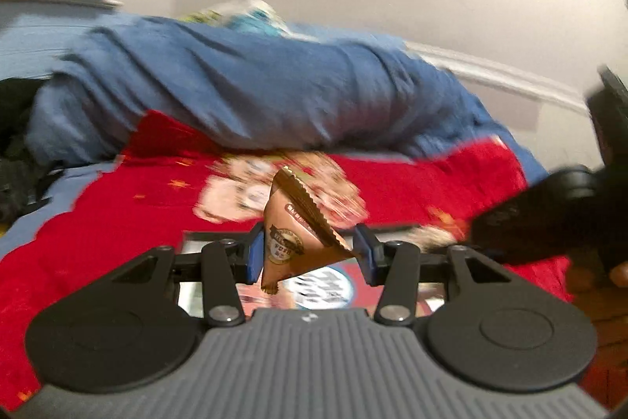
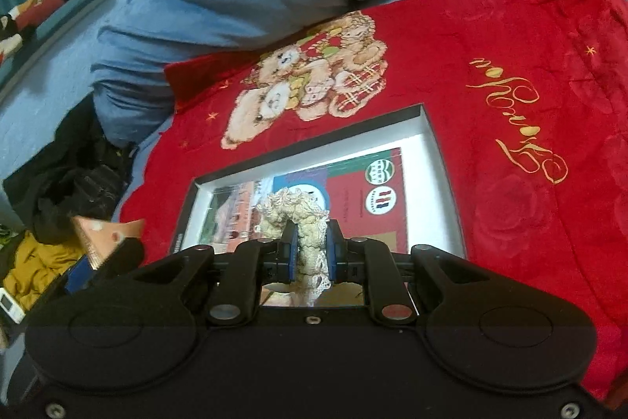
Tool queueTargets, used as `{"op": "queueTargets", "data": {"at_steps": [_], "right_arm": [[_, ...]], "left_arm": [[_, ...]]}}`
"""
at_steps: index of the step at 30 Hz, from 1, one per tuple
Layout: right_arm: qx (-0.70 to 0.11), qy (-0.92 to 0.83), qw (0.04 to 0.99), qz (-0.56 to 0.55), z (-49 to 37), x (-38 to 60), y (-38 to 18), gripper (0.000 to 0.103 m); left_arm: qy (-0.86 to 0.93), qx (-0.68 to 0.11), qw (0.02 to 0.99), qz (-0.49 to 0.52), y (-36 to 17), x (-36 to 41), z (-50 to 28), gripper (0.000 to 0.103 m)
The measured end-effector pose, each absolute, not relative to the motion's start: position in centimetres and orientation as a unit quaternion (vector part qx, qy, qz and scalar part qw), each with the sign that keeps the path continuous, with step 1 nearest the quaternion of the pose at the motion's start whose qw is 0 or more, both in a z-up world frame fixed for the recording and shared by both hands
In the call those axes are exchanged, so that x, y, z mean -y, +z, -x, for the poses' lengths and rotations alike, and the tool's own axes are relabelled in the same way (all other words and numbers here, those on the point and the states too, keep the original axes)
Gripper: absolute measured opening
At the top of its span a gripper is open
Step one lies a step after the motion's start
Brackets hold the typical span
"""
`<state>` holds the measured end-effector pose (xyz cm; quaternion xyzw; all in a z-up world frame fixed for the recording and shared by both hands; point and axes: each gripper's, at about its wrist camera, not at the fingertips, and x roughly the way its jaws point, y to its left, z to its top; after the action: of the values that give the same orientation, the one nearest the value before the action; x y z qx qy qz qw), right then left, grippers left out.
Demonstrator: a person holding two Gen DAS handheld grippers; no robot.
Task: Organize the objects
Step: 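Carry the white scrunchie with right tool while left tool carries the packet over the box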
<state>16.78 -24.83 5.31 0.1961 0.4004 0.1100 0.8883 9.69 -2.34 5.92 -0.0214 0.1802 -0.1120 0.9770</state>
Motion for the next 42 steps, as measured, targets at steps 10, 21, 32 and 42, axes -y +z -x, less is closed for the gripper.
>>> {"op": "queueTargets", "data": {"at_steps": [10, 21, 32, 42], "right_arm": [[-0.429, 0.086, 0.870, -0.226, -18.5, 26.7, 2.1, 0.014], [-0.463, 0.082, 0.852, -0.230, -19.0, 26.9, -0.6, 0.014], [-0.478, 0.102, 0.847, -0.210, -19.0, 25.3, -0.9, 0.014], [-0.487, 0.114, 0.842, -0.202, -19.1, 24.7, -1.5, 0.015]], "left_arm": [[-0.137, -0.278, 0.950, -0.047, 2.6, 7.5, -12.9, 0.050], [-0.133, -0.358, 0.924, -0.034, 0.5, 7.8, -14.0, 0.050], [-0.120, -0.382, 0.916, -0.021, -0.1, 6.8, -14.8, 0.050], [-0.109, -0.395, 0.912, -0.032, -0.7, 6.7, -15.2, 0.051]]}}
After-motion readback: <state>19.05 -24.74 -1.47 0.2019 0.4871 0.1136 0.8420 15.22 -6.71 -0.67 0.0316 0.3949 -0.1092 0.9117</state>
